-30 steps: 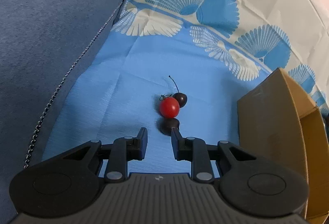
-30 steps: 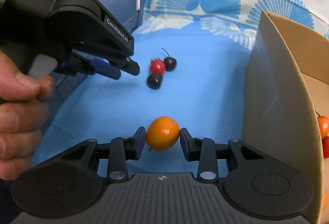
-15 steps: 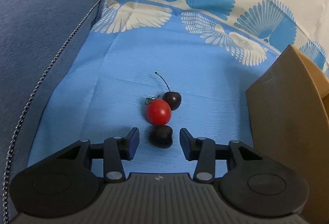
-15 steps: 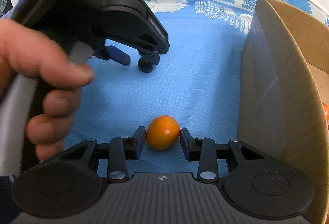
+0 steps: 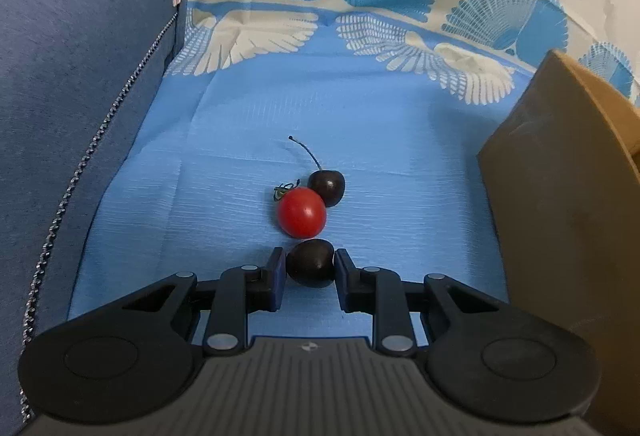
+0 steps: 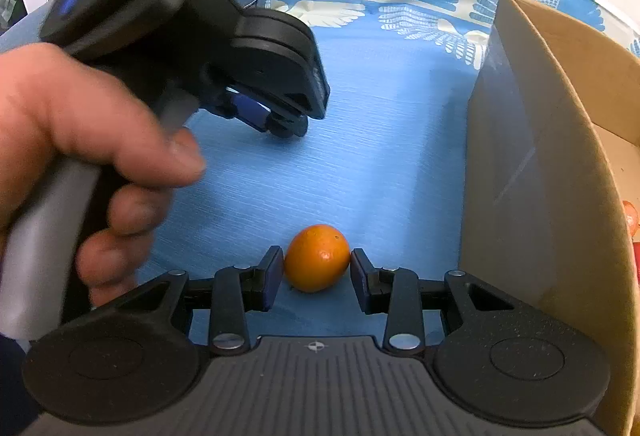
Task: Organize fruits
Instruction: 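Close the right tool on the oval orange fruit while the left tool grasps a dark cherry, then lift both held fruits and carry them over the cardboard box, then open both tools to drop the orange fruit and cherry into the box, then move both open tools back toward the tomato and cherry on the cloth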
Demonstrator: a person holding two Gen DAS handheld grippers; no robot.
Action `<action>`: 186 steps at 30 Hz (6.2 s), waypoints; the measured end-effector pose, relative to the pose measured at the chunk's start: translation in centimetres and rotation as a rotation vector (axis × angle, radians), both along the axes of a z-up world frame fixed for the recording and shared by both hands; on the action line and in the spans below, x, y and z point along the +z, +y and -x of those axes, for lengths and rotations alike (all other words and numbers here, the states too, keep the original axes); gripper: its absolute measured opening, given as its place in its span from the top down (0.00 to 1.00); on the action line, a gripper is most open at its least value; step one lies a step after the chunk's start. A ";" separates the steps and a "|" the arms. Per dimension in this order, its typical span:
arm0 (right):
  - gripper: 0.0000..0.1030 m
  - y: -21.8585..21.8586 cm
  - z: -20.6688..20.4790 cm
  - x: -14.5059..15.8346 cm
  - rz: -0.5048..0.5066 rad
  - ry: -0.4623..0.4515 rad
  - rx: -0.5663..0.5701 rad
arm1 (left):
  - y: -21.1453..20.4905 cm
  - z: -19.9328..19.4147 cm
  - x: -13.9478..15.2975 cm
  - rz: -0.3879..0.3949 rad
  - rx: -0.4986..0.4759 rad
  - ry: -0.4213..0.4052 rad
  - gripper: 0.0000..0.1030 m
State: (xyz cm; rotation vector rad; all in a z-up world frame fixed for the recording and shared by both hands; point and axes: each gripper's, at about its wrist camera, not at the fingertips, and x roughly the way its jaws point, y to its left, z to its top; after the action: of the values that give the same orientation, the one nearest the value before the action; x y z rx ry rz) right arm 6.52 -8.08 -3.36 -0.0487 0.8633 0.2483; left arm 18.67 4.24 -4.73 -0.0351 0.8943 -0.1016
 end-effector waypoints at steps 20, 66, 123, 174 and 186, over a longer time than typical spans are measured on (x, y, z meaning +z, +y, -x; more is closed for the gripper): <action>0.63 0.2 0.9 0.3 0.033 -0.019 0.025 | 0.2 1.8 -0.7 -0.049 -0.018 0.090 0.73; 0.63 -23.6 14.0 12.4 -0.018 -0.562 -0.299 | -6.4 15.3 9.0 0.062 -0.227 -0.474 0.72; 0.07 -25.0 11.0 9.8 0.076 -0.480 -0.476 | -15.4 19.2 5.8 0.049 -0.628 -0.526 0.72; 0.56 -11.5 9.7 9.9 -0.080 -0.532 -0.200 | 5.8 8.9 8.0 0.365 0.088 -0.298 0.80; 0.56 -8.8 6.1 9.2 -0.245 -0.478 -0.140 | 4.1 4.0 4.0 0.227 0.072 -0.120 0.78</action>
State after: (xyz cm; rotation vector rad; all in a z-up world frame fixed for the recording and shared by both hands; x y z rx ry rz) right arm 0.39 -16.83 5.84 0.1754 0.3546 0.1978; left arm 14.68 8.33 -0.70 -0.2697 0.7576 -0.1360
